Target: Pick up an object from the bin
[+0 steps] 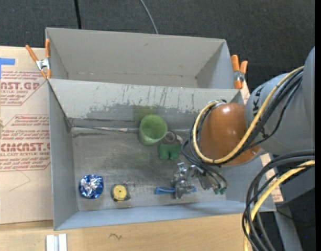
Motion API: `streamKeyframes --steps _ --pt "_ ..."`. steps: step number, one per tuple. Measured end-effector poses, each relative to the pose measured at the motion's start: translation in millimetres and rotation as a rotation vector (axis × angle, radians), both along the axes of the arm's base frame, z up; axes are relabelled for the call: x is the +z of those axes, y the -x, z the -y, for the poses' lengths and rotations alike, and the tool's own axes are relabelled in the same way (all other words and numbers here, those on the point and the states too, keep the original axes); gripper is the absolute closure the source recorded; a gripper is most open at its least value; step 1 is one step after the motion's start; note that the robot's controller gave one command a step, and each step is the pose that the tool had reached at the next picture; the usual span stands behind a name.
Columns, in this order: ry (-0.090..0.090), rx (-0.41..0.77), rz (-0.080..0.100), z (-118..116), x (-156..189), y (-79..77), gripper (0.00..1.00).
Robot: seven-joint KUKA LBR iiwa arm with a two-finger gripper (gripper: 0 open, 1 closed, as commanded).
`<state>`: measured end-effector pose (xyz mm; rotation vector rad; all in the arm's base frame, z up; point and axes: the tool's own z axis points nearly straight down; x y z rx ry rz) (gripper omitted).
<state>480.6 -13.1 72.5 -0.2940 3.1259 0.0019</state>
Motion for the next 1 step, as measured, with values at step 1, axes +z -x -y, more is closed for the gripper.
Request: streamKeyframes --steps 1 --pt "0.002 0.38 0.005 -12.4 155.0 -1.4 1.0"
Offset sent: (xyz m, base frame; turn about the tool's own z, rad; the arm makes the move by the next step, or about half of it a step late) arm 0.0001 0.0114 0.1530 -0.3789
